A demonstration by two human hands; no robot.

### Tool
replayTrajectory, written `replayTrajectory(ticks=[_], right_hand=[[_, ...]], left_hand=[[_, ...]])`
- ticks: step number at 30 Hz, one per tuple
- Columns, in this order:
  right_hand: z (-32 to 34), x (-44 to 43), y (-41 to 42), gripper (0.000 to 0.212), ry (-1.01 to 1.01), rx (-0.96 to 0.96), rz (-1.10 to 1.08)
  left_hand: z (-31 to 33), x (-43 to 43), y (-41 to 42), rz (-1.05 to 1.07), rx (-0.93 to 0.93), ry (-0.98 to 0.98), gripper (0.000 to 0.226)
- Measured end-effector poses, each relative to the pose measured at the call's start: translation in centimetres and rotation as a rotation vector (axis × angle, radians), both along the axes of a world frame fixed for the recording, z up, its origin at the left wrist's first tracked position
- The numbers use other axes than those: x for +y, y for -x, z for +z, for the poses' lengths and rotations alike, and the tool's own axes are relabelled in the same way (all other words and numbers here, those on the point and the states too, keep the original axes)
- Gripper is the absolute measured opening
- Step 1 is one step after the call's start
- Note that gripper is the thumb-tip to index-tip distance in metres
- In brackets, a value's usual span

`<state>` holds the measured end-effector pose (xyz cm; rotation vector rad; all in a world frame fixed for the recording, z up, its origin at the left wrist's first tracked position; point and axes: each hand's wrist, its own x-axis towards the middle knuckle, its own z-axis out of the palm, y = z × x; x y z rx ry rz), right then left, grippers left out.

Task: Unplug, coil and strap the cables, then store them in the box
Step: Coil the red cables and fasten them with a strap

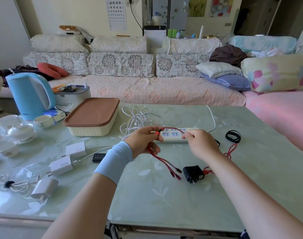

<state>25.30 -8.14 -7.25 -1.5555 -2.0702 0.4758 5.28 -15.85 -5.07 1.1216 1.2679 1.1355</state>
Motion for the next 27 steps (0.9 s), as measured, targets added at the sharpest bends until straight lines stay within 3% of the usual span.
replayTrajectory(ticks=[5,7,9,11,14,17,19,22,24,27], right_hand=[[-1.4,0.2,-1.5,0.029,0.201,-0.318,0.096],[-1.7,0.2,-2.2,0.025,0.210,-0.375,0.117],[-1.8,0.6,-2.7,0.031,0.200,-0.384,0.099],[-1.6,1.2,-3.3,0.035,0.192,-0.369,0.081],[-1.7,1.8,-4.2,0.033,0.182,-0.312,0.152],[-1.6,1.7,-5.3,0.033,0.223,-0.259,0.232],[-1.6,1.7,-5.7,0.041,0.252,-0.256,0.255],[-1.6,0.9,-5.9,0.044,0.259,-0.326,0.260],[-1.4,0.4,-5.6,0.047,0.228,-0.318,0.296],[-0.8,-0.4,-4.5,0.030,0.273,-0.064,0.413]], left_hand=[[-2.6,2.6,-1.9,0.089,0.673,-0.015,0.029],[-3.5,3.5,-2.5,0.082,1.063,-0.079,0.035],[-3.7,4.0,-3.5,0.092,1.269,-0.214,0.038],[-3.1,3.9,-5.2,0.047,1.246,-0.331,0.028],[-2.7,2.9,-8.2,-0.229,1.075,-0.178,0.017],[-3.4,1.8,-10.3,-0.438,1.167,-0.003,0.046],[-3.9,1.6,-10.7,-0.451,1.172,0.063,0.060],[-3.8,1.8,-10.7,-0.416,1.259,-0.004,0.037],[-3.7,1.8,-10.2,-0.354,1.310,-0.080,0.038],[-2.8,1.9,-8.3,-0.221,1.059,-0.114,0.050]])
